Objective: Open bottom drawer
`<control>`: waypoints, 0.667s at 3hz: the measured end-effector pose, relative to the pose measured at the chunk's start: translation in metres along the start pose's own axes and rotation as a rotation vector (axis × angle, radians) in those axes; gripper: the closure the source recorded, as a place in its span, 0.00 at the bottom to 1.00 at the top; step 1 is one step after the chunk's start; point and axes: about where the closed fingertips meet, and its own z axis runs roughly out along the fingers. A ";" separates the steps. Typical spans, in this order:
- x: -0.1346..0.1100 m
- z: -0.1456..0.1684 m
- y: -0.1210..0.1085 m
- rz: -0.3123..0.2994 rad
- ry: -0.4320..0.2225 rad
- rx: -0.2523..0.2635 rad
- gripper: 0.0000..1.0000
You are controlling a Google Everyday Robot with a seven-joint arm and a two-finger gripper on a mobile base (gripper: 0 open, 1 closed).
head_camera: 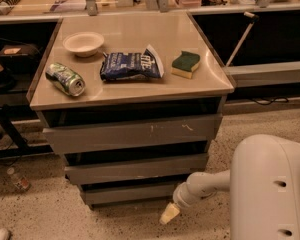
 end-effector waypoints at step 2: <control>0.007 0.012 -0.031 -0.019 0.038 0.050 0.00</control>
Offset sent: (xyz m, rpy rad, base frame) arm 0.0406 -0.0266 -0.0243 -0.0871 -0.0440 -0.0045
